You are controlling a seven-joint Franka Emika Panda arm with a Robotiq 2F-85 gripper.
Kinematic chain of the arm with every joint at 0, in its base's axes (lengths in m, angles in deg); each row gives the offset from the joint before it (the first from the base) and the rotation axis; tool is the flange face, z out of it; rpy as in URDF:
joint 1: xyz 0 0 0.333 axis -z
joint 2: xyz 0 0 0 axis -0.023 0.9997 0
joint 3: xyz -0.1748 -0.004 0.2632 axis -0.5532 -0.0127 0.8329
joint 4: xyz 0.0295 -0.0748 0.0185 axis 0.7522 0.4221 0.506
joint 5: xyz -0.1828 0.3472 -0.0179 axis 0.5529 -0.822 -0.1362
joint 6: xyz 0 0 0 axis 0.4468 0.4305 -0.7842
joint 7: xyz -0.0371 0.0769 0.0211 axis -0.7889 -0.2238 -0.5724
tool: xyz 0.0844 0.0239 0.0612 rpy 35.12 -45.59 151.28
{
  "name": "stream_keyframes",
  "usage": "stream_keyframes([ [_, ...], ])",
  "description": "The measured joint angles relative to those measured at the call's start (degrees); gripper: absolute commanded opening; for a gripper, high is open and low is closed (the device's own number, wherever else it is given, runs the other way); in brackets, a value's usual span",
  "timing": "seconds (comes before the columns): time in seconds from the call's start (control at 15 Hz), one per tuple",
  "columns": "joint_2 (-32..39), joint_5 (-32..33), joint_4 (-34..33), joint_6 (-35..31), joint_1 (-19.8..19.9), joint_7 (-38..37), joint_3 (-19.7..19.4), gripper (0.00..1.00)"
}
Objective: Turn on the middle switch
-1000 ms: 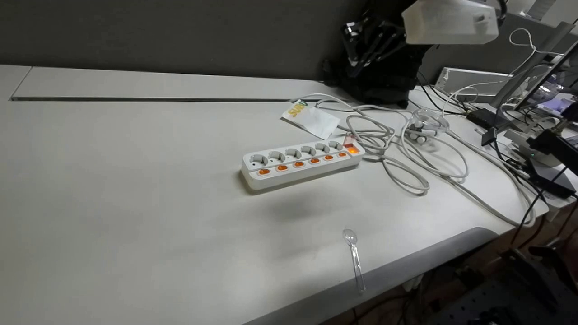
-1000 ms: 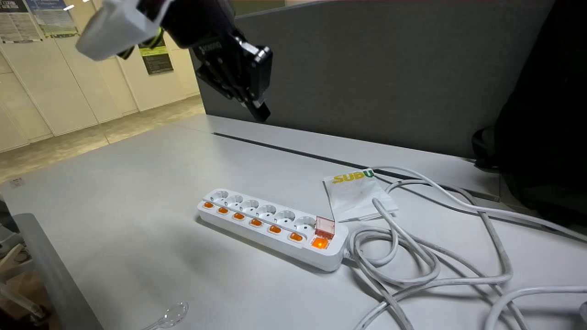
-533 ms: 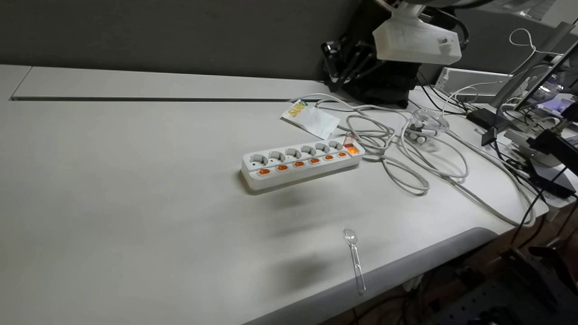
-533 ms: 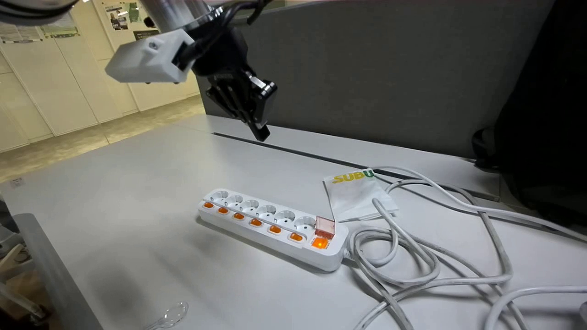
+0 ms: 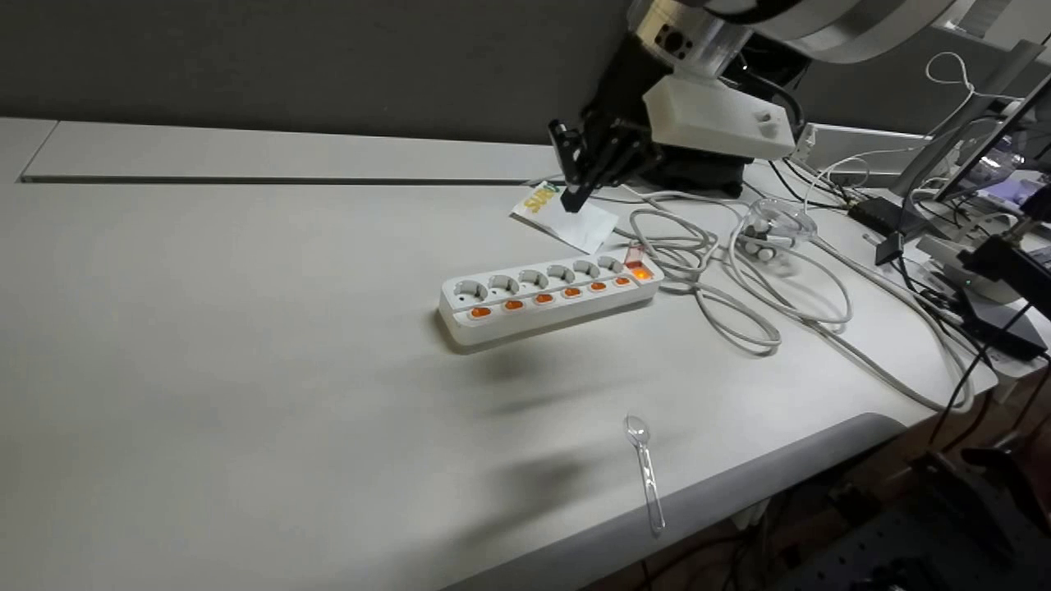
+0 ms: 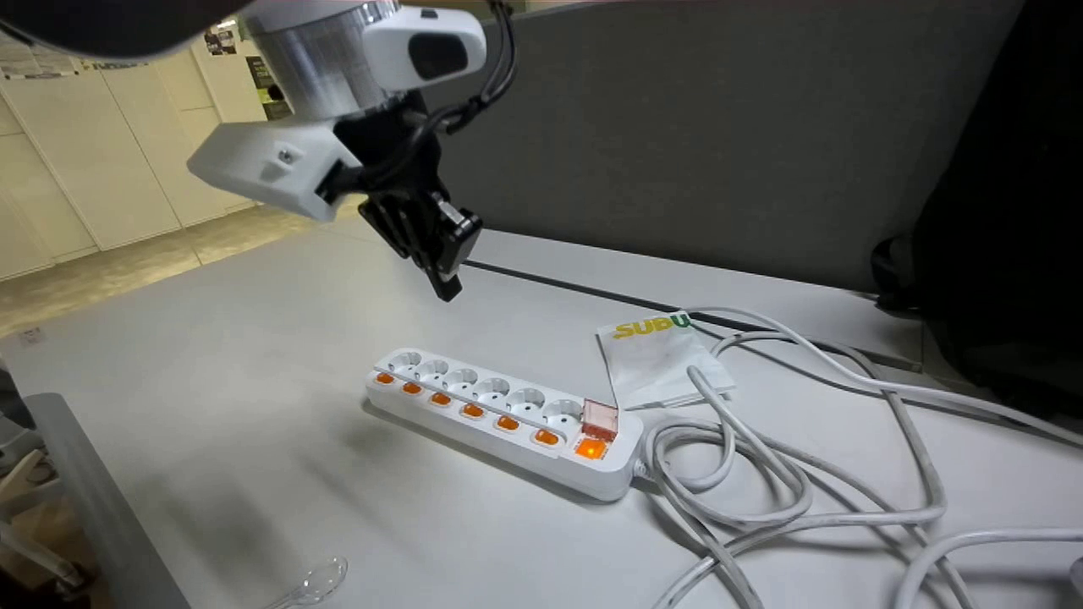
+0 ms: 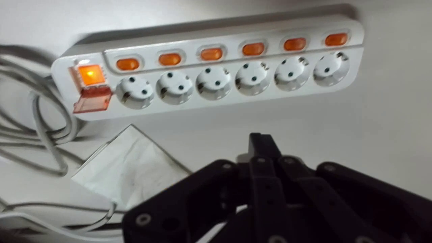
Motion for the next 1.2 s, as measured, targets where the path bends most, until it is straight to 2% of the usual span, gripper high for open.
stream_keyframes([
  [0.13, 1.68, -3.03, -1.90, 5.11, 0.13, 3.31, 0.66, 0.00],
  [0.4, 4.08, -2.18, -4.89, 10.86, -1.30, 4.05, -2.42, 0.00],
  [0.73, 7.19, 1.46, -7.03, 11.34, -2.94, 3.20, -5.82, 0.00],
  [1.07, 10.03, 9.52, -7.82, 11.55, -6.40, -4.09, -10.13, 0.01],
  [1.2, 10.19, 10.91, -8.02, 11.54, -7.48, -6.06, -11.28, 0.01],
])
